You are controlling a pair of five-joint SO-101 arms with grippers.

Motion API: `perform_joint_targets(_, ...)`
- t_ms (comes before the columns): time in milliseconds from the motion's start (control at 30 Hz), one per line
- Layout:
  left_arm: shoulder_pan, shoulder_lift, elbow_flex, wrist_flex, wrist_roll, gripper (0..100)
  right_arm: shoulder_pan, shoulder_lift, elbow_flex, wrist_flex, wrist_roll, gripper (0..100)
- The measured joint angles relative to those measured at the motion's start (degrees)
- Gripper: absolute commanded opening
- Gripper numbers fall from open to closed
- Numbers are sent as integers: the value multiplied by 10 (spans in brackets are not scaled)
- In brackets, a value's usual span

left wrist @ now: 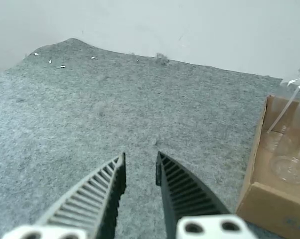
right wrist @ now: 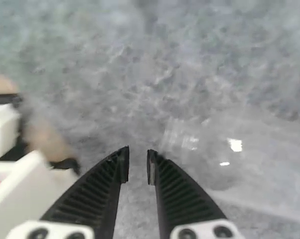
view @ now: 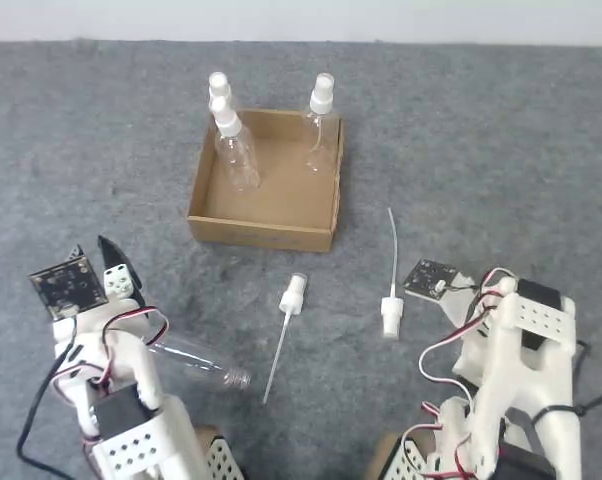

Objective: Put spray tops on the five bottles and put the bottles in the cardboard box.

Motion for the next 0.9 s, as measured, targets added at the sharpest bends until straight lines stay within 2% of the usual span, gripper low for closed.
perform_joint_targets(300,0,0,0,0,0,95,-1,0,4,-143,0,8)
perform_joint_targets(500,0,0,0,0,0,95,-55,0,4,-200,-7,9)
perform_joint_targets(733,0,0,0,0,0,95,-142,0,4,-280,-165,11)
perform_joint_targets(900,0,0,0,0,0,95,-159,0,-24,-266,-215,88)
